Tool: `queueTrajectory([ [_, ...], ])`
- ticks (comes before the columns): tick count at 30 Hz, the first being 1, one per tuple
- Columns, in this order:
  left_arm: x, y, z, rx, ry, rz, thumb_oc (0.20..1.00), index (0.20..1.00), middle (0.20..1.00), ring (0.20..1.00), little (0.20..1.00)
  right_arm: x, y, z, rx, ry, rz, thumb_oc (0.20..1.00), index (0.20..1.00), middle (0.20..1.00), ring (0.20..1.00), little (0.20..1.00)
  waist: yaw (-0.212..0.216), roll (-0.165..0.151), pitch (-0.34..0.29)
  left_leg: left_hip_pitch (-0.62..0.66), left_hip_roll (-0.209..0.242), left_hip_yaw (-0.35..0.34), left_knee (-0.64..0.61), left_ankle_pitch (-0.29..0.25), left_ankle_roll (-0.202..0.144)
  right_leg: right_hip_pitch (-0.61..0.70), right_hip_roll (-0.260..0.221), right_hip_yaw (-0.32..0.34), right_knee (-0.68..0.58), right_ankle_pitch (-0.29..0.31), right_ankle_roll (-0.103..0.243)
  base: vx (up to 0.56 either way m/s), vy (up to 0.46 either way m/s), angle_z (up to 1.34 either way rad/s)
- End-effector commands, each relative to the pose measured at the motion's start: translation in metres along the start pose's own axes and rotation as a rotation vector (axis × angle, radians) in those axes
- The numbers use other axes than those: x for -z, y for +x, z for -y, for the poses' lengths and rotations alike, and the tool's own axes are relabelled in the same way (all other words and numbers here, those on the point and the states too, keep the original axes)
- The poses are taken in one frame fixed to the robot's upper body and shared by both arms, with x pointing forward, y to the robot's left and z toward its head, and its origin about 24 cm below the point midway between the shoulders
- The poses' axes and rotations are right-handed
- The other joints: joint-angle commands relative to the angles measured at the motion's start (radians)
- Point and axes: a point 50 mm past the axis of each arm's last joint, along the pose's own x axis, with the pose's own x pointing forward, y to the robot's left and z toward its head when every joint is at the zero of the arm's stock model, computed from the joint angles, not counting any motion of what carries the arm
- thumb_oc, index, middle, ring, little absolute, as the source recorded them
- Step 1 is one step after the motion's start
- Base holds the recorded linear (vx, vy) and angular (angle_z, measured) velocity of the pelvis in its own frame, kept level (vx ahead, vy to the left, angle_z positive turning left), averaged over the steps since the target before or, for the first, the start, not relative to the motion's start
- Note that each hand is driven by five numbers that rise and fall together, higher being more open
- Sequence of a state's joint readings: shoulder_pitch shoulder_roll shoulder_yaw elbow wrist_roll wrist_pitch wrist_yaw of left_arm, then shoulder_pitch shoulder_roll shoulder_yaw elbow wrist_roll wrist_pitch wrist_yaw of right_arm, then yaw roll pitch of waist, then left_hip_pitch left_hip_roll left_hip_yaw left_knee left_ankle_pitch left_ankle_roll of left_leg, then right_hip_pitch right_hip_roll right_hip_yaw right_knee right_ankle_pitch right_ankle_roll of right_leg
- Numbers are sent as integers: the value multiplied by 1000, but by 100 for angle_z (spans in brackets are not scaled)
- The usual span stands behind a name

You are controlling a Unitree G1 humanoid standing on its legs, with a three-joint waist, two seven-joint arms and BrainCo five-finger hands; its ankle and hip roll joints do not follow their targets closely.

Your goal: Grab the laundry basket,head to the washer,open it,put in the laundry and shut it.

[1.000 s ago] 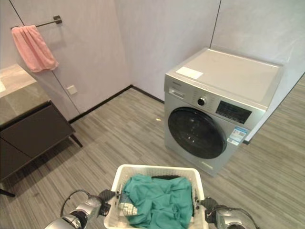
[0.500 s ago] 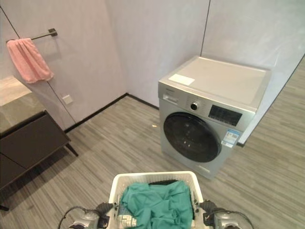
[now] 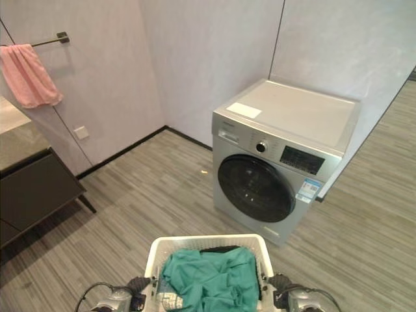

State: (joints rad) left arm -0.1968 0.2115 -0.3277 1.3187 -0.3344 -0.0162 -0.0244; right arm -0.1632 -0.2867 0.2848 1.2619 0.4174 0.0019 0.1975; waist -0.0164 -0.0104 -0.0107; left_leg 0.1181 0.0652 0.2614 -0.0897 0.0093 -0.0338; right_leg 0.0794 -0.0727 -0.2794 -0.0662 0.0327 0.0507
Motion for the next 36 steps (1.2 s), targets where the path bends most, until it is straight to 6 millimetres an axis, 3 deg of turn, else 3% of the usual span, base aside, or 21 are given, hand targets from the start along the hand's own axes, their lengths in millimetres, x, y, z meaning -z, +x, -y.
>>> queueTrajectory([
  [1, -24, 3, 13, 105, -70, 26, 200, 200, 200, 200, 200, 27, -5, 7, -38, 45, -145, 200, 200, 200, 200, 200, 5, -6, 4, 48, -44, 61, 2, -61, 13, -35, -109, -89, 41, 92, 115, 23, 63, 0],
  [4, -40, 3, 9, 93, -33, 62, 200, 200, 200, 200, 200, 1, -1, 4, -61, -5, -76, 200, 200, 200, 200, 200, 9, -9, 5, 48, -50, 62, 2, -63, 17, -37, -117, -85, 47, 102, 120, 12, 52, 0],
  [5, -40, 3, 9, 93, -33, 62, 200, 200, 200, 200, 200, 1, -1, 4, -61, -5, -76, 200, 200, 200, 200, 200, 9, -9, 5, 48, -50, 62, 2, -63, 17, -37, -117, -85, 47, 102, 120, -1, 58, -1],
  [6, -52, 3, 8, 89, -30, 91, 200, 200, 200, 200, 200, -21, 1, 1, -80, -16, -5, 200, 200, 200, 200, 200, 10, -11, 10, 46, -57, 61, 2, -63, 21, -40, -123, -82, 53, 110, 125, -3, 36, -1],
  [7, -52, 3, 8, 89, -30, 91, 200, 200, 200, 200, 200, -21, 1, 1, -80, -15, -5, 200, 200, 200, 200, 200, 10, -11, 10, 47, -57, 61, 2, -63, 21, -40, -123, -82, 53, 110, 125, -9, 83, -5],
  [11, -115, -5, 13, 113, -25, 322, 200, 200, 200, 200, 200, -107, -17, -1, -146, -85, 322, 200, 200, 200, 200, 200, 3, -8, 25, 35, -70, 66, 5, -58, 29, -58, -135, -72, 63, 129, 136, -19, 75, -9],
  [14, -181, -32, 15, 175, -14, 567, 200, 200, 200, 200, 200, -142, -39, 12, -126, -103, 475, 200, 200, 200, 200, 200, -2, -2, 47, 27, -75, 60, 14, -59, 33, -65, -144, -71, 70, 143, 147, -64, 62, -4],
  [18, -211, -54, 9, 204, 69, 670, 200, 200, 200, 200, 200, -144, -44, 15, -169, -198, 424, 200, 200, 200, 200, 200, 6, -6, 56, 29, -86, 53, 13, -61, 41, -65, -153, -70, 79, 156, 156, -35, 59, -10],
  [25, -222, -59, 6, 190, 113, 687, 200, 200, 200, 200, 200, -147, -45, -2, -261, -231, 422, 200, 200, 200, 200, 200, -2, -11, 75, 28, -92, 57, 15, -66, 58, -105, -168, -47, 169, 149, 158, -27, 63, -5],
  [32, -223, -57, 10, 195, 123, 676, 200, 200, 200, 200, 200, -137, -42, -4, -288, -208, 390, 200, 200, 200, 200, 200, -17, 2, 118, 47, -101, 54, 22, -83, 83, -176, -195, -17, 332, 155, 164, -24, 95, -13],
  [33, -221, -56, 11, 196, 118, 669, 200, 200, 200, 200, 200, -135, -41, -7, -300, -198, 389, 200, 200, 200, 200, 200, -20, 13, 135, 59, -102, 63, 18, -89, 96, -215, -211, -40, 440, 191, 176, -14, 99, -11],
  [36, -216, -51, 11, 190, 127, 632, 200, 200, 200, 200, 200, -127, -38, -6, -303, -181, 362, 200, 200, 200, 200, 200, -35, 20, 147, 80, -100, 71, 22, -111, 98, -267, -207, -69, 487, 182, 175, 50, 82, -11],
])
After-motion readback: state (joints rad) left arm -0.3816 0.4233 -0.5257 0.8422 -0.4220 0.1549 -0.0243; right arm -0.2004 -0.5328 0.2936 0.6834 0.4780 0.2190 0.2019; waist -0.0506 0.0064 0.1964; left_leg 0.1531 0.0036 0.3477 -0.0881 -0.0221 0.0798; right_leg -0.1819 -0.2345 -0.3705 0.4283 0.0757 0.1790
